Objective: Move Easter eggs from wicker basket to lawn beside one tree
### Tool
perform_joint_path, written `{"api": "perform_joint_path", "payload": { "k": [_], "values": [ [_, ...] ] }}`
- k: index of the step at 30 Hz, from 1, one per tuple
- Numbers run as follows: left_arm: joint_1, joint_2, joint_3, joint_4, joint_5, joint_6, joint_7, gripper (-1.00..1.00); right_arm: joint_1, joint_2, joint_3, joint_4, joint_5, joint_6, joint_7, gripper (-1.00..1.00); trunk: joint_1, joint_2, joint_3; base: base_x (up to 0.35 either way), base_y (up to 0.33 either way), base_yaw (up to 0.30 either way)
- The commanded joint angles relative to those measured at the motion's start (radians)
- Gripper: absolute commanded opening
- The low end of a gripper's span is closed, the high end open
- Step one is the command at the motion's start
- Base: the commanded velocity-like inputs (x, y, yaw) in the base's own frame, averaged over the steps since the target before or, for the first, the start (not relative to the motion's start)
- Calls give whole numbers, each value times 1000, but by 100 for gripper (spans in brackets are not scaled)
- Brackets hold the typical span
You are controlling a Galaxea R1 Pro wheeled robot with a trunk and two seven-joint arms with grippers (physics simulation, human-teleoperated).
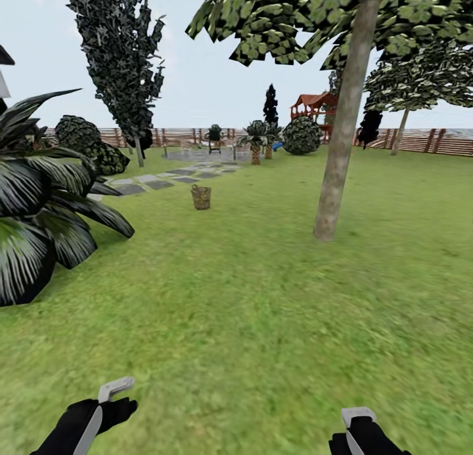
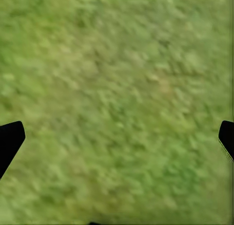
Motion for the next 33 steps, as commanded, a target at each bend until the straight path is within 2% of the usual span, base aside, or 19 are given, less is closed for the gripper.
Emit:
{"api": "perform_joint_path", "payload": {
  "k": [1,33],
  "values": [
    [0,0,2,-1,7,6,0,100,0,-1,9,-1,-6,6,-7,100,1,-1,-1,327,0,-10],
    [0,-2,2,2,7,6,0,100,0,-1,8,-1,-8,4,-7,100,1,-1,-1,328,0,0]
  ]
}}
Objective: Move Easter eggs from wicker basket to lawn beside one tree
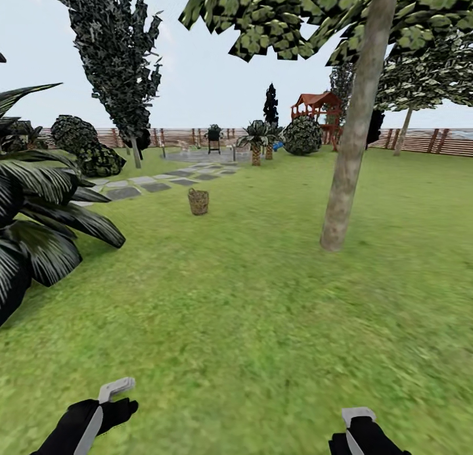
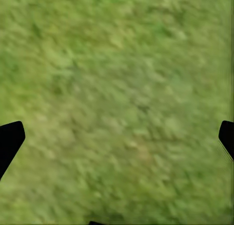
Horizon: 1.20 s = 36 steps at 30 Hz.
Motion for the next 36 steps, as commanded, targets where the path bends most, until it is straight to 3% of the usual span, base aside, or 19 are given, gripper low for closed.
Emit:
{"api": "perform_joint_path", "payload": {
  "k": [1,36],
  "values": [
    [0,0,2,-1,7,6,0,100,0,-1,8,-2,-7,5,-7,100,1,-1,-1,328,0,0],
    [0,1,2,-1,9,3,-1,100,0,-1,8,-2,-7,4,-7,100,1,-1,-1,327,0,0]
  ]
}}
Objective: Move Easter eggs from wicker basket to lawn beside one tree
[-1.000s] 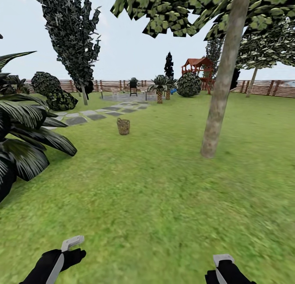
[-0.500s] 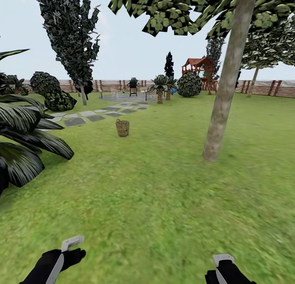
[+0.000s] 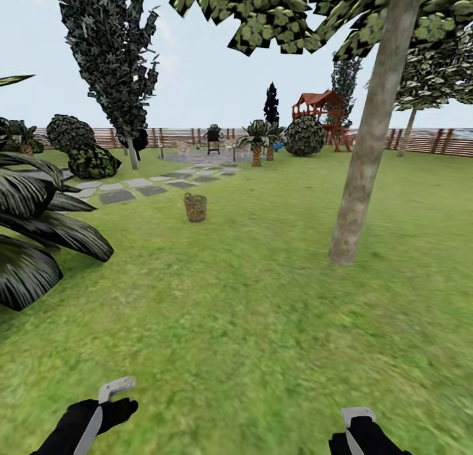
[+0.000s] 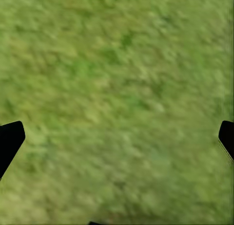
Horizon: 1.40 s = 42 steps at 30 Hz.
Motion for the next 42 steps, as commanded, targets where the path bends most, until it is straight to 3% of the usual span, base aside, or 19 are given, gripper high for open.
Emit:
{"api": "perform_joint_path", "payload": {
  "k": [1,16,42],
  "values": [
    [0,0,2,-1,7,6,0,100,0,-1,8,-2,-7,5,-7,100,1,-1,-1,327,0,0],
    [0,-1,2,-1,7,8,2,100,0,-1,8,0,-8,6,-7,100,1,-1,-1,327,0,105],
    [0,-1,2,0,7,9,2,100,0,-1,8,0,-8,6,-7,100,1,-1,-1,327,0,3]
  ]
}}
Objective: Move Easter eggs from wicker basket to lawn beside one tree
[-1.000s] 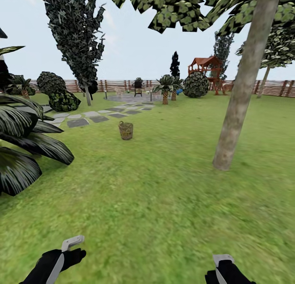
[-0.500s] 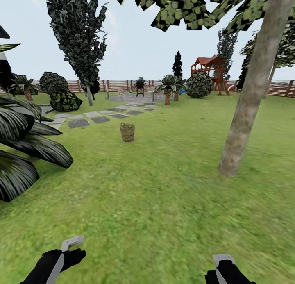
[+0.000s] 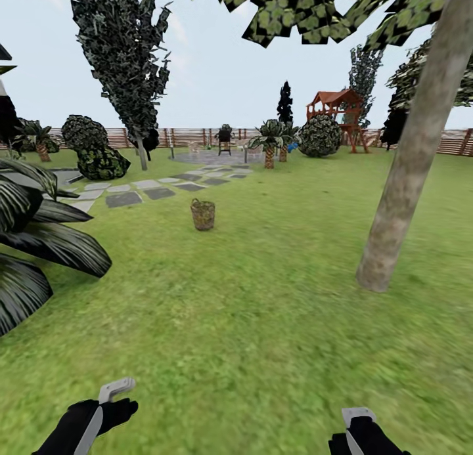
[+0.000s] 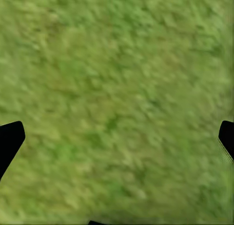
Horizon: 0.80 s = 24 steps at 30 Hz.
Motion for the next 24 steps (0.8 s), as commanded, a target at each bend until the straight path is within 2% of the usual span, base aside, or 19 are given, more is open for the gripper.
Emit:
{"api": "perform_joint_path", "payload": {
  "k": [1,24],
  "values": [
    [0,0,2,-1,7,6,0,100,0,-2,8,-2,-7,5,-6,100,1,-1,-1,328,0,0],
    [0,-2,2,-1,7,6,0,100,0,0,8,-1,-8,5,-6,100,1,-1,-1,327,0,0]
  ]
}}
